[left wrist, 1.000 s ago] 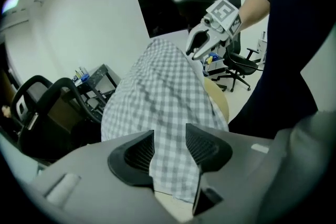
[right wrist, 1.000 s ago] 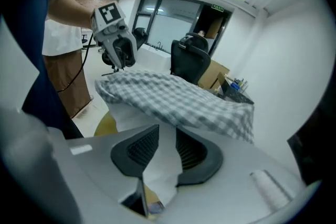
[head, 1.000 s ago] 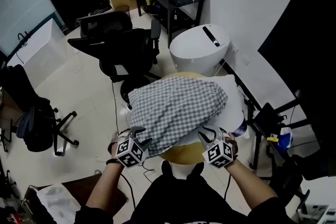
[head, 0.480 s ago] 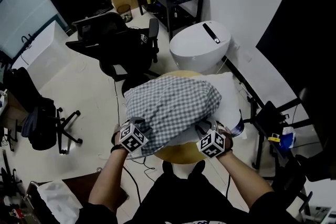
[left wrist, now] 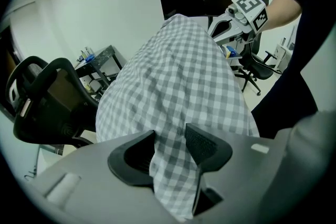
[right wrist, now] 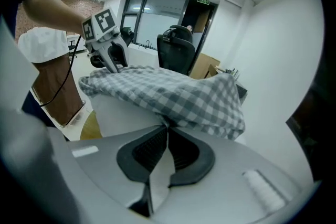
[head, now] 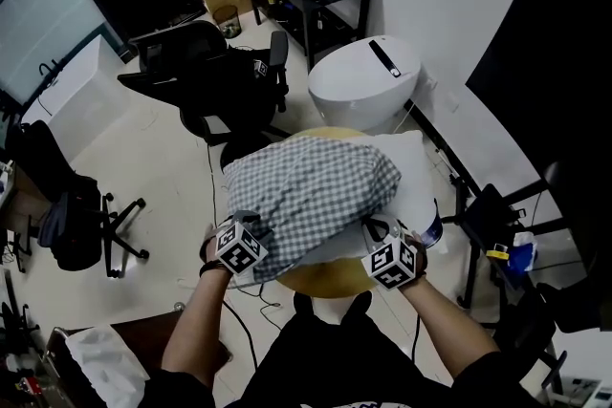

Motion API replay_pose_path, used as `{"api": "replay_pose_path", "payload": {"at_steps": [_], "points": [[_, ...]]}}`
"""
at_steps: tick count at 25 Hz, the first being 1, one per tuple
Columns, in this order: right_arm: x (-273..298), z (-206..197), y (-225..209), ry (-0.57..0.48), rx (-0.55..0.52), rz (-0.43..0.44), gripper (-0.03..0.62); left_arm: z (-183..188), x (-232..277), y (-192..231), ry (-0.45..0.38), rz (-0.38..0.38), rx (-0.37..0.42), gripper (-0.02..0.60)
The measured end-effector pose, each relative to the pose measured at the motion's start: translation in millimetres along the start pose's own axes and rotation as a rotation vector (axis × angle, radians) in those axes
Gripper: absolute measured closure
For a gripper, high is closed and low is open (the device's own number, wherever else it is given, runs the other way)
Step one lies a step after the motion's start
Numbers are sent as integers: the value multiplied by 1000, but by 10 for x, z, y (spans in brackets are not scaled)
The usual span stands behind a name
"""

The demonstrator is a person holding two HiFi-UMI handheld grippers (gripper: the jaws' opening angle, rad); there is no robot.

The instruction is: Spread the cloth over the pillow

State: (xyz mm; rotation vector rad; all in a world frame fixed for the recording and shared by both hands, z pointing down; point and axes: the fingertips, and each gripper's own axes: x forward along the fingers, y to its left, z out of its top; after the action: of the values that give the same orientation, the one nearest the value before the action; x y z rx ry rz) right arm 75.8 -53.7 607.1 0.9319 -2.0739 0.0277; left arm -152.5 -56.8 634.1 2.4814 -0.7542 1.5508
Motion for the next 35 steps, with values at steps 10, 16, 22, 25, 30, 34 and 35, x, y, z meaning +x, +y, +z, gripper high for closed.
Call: {"api": "replay_pose_path", "payload": {"at_steps": [10, 16, 22, 25, 30, 34, 35], "points": [[-584, -231, -482, -33, 34, -100, 579, -29, 51, 43, 38, -10, 7, 403], [-888, -533, -743, -33, 68, -155, 579, -26, 65, 59, 64, -5, 6, 403], [-1145, -904, -1132, -10, 127, -219, 579, -32, 97, 58, 102, 7, 6, 403], [-1228, -1114, -1337, 8, 156, -246, 579, -34, 104, 68, 120, 15, 4, 403], [-1241, -1511, -1548, 66, 178, -263, 579, -45, 118, 73, 150, 24, -4, 403], [-1193, -1783, -1611, 117, 194, -256, 579, -34, 118, 85, 167, 34, -8, 403], [-1174, -1842, -1604, 130, 199, -249, 579, -35, 114, 85, 173, 37, -9, 403]]}}
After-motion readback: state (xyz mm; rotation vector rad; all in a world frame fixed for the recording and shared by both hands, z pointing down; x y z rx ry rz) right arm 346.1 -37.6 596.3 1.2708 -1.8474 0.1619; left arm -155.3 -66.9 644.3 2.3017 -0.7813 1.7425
